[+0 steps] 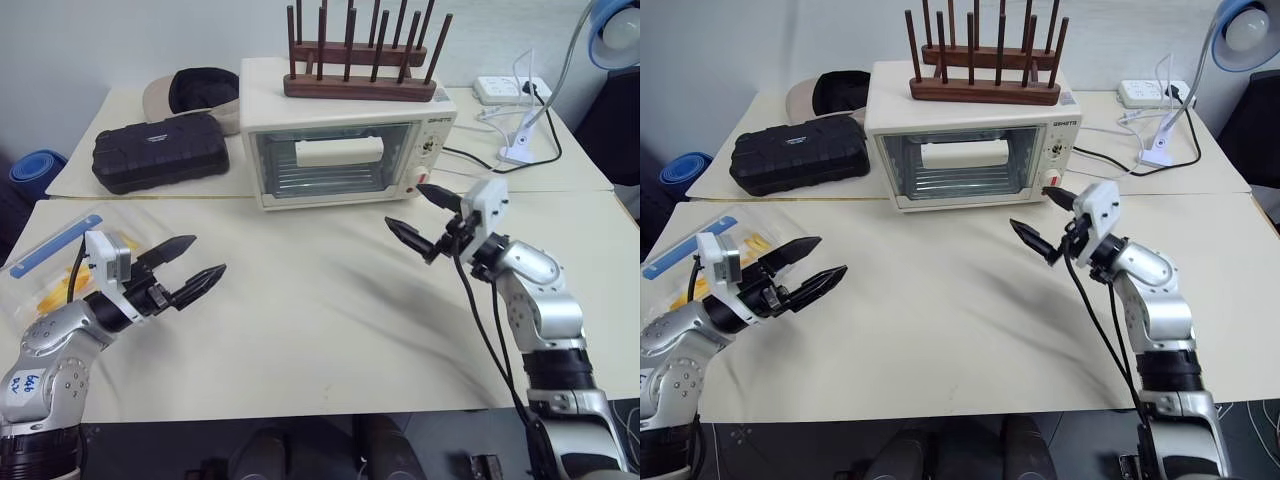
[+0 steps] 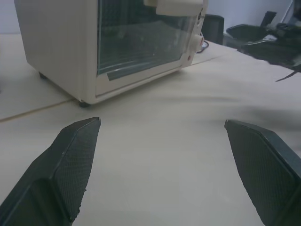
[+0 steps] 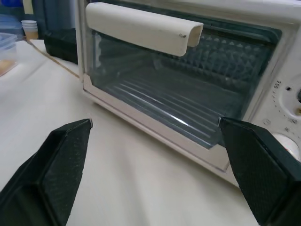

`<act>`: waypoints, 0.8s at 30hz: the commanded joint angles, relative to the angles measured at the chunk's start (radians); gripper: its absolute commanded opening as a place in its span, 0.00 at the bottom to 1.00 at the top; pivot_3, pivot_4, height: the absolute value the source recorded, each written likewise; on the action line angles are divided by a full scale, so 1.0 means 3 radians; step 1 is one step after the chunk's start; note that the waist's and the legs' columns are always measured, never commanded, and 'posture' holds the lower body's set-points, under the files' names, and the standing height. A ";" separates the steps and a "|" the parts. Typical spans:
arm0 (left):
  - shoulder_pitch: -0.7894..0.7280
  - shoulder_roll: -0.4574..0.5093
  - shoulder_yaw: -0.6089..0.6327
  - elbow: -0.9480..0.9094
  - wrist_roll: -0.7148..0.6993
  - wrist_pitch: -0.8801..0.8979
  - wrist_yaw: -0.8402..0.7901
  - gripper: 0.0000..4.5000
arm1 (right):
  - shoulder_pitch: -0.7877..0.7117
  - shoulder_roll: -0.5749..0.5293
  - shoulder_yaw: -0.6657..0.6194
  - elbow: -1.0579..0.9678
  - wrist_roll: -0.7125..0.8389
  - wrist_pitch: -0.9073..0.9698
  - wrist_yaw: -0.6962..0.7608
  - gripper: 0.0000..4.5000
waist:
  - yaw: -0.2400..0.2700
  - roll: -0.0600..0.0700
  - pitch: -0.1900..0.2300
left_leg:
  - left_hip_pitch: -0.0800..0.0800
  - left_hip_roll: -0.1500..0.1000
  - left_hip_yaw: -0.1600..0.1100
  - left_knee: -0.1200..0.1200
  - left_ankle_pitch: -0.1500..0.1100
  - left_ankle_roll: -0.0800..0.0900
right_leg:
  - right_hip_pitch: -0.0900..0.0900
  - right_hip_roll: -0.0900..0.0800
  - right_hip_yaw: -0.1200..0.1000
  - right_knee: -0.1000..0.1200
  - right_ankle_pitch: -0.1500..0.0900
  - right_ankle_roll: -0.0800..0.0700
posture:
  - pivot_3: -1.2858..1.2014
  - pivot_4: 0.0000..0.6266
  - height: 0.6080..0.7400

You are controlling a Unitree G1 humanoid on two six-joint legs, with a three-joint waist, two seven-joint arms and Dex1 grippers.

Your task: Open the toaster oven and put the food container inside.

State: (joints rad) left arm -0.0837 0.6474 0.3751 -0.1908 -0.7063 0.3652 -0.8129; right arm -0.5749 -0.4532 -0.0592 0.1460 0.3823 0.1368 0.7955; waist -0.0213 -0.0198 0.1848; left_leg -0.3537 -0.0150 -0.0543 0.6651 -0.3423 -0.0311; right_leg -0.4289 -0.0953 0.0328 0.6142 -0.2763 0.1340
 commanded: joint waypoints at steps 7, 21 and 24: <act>-0.0105 -0.0083 -0.0097 -0.0020 0.0077 -0.0044 -0.0008 1.00 | -0.0698 0.0261 0.0114 0.0570 -0.0168 -0.0279 0.0083 0.99 | -0.0027 0.0001 0.0001 | -0.0005 0.0002 0.0002 -0.0005 -0.0001 -0.0002 | -0.0007 0.0000 -0.0003 0.0007 0.0001 0.0001 | 0.52 0.24 1.00; -0.0546 -0.0221 -0.0008 0.0308 -0.0059 0.0051 0.0101 0.91 | -0.0055 0.0128 0.0198 -0.0145 -0.0110 -0.0507 0.0642 1.00 | -0.0032 0.0002 0.0001 | -0.0009 0.0004 0.0016 -0.0006 -0.0002 -0.0004 | -0.0023 0.0000 -0.0001 0.0014 0.0001 0.0002 | 0.52 0.24 1.00; -0.0929 -0.0283 0.0000 0.0482 -0.0059 0.0064 0.0243 0.73 | 0.0069 0.0071 0.0210 -0.0219 -0.0178 -0.0504 0.0609 1.00 | -0.0023 0.0002 0.0001 | -0.0009 0.0003 0.0021 0.0001 -0.0002 -0.0003 | -0.0024 0.0000 0.0000 0.0019 0.0001 0.0002 | 0.52 0.24 1.00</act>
State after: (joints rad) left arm -0.3157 0.5636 0.3550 -0.0487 -0.7064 0.3919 -0.7654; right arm -0.5510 -0.4256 -0.0010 0.1360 0.3311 0.0002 0.9763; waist -0.0282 -0.0192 0.1852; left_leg -0.3565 -0.0142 -0.0477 0.6660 -0.3428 -0.0322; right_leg -0.4360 -0.0953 0.0327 0.6199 -0.2760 0.1345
